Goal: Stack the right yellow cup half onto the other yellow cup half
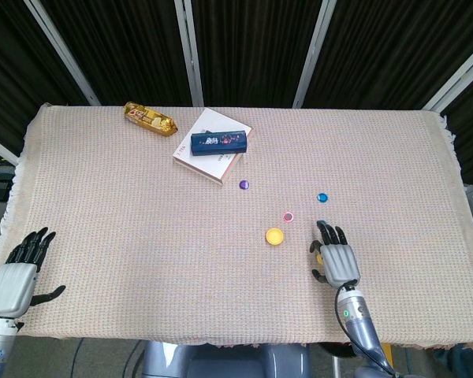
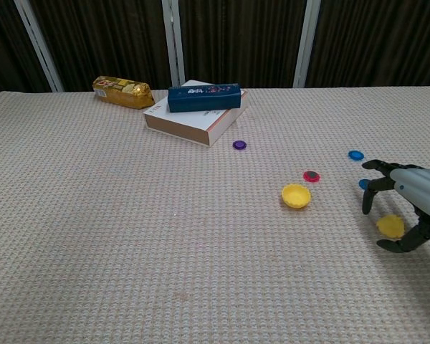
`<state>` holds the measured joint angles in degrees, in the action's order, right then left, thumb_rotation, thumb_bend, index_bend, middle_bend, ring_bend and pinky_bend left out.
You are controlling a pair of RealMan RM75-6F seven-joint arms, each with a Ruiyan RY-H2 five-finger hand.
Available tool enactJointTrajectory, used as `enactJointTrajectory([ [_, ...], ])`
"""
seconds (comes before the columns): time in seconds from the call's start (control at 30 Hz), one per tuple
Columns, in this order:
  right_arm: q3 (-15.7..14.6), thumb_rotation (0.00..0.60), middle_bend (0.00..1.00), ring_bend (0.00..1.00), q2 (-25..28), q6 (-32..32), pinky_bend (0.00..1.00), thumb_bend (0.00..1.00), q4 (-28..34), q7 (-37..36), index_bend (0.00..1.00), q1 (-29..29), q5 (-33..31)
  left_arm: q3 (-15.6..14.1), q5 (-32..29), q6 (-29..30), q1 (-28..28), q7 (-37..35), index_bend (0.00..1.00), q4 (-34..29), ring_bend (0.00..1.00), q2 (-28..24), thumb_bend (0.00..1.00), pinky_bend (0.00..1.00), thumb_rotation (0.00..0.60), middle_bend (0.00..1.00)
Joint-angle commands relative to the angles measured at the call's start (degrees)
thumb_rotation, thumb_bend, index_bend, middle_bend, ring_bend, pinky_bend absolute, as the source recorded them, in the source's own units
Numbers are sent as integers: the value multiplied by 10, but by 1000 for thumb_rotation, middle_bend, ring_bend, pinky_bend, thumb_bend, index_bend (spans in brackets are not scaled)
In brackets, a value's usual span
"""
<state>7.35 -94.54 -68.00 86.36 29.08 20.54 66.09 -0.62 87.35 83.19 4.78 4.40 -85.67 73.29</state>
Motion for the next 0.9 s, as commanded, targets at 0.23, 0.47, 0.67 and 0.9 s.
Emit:
enactJointTrajectory([
  [0.23, -2, 600, 0, 0, -3, 5, 0, 196, -8, 4, 489, 7, -3, -1, 2, 0, 0, -1, 0, 0, 0, 0, 0, 162, 600, 0],
  [0.47, -1, 600, 0, 0, -5, 13, 0, 196, -19, 2, 498, 13, -11, -1, 1, -1, 1, -2, 0, 0, 0, -1, 0, 163, 600, 0],
  [0.67, 1, 600, 0, 0, -7, 17, 0, 214, -31, -2, 430, 19, -12, -2, 3, -1, 1, -1, 0, -1, 0, -1, 0, 163, 600, 0],
  [0.9, -2, 600, 0, 0, 1, 17, 0, 242, -39, 8, 372, 21, -17, -2, 2, -1, 1, -4, 0, -2, 0, -2, 0, 163, 600, 0],
])
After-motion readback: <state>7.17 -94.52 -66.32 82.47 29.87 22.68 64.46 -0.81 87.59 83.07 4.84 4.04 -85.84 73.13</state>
